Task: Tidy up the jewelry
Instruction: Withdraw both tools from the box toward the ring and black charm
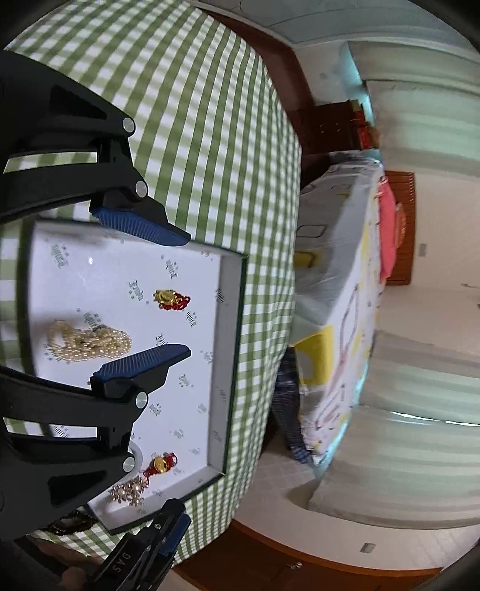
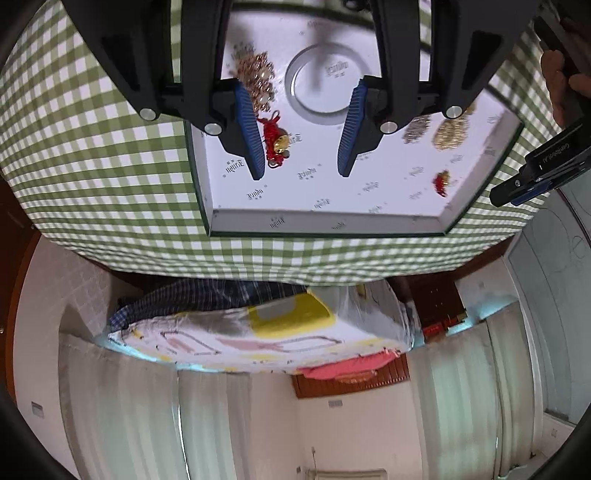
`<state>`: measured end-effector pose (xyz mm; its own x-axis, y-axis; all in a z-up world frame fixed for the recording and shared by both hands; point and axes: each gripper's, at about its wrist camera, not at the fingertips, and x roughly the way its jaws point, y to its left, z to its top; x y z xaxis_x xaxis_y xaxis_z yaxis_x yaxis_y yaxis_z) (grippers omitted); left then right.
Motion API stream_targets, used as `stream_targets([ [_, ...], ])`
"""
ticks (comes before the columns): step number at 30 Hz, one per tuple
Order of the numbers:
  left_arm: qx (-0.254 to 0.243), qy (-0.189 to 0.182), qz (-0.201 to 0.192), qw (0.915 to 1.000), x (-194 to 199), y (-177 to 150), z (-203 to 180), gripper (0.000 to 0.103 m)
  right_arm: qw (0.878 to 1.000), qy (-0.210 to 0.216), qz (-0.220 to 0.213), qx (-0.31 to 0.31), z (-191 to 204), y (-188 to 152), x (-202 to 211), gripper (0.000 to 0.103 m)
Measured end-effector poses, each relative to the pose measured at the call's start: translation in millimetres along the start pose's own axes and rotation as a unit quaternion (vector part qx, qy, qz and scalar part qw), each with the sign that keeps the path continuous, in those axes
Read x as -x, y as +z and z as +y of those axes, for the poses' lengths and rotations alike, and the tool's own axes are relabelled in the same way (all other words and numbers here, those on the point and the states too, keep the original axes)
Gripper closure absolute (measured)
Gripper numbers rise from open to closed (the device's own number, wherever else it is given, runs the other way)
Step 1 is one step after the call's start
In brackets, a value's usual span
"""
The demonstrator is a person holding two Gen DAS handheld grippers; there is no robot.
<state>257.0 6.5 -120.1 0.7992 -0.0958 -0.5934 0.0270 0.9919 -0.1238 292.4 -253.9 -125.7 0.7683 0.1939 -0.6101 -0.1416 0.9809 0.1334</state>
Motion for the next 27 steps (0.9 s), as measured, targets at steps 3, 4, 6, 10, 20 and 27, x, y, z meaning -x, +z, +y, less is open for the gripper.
stream_targets([
  [3,0.004,0.007,-0.018,0.9998,21,-3,5,0.049,1.000,0.001,-0.014,0.001,7,-5,16,0.060],
  [4,0.006,0.009,-0.023,0.9997,26,-5,6,0.049,1.000,0.002,-0.019,0.002,10,-7,21,0.060],
  [6,0.011,0.013,-0.030,0.9994,38,-11,8,0.049,1.000,0.003,-0.026,0.007,15,-13,32,0.060],
  [10,0.017,0.021,-0.033,0.9991,54,-26,10,0.049,0.999,0.000,-0.033,0.014,22,-28,46,0.060],
  [20,0.014,0.032,-0.029,0.9990,82,-65,11,0.049,1.000,-0.001,-0.023,0.012,28,-65,66,0.060],
  [27,0.019,0.041,-0.010,0.9989,90,-88,20,0.049,1.000,0.007,0.005,0.014,36,-86,58,0.060],
])
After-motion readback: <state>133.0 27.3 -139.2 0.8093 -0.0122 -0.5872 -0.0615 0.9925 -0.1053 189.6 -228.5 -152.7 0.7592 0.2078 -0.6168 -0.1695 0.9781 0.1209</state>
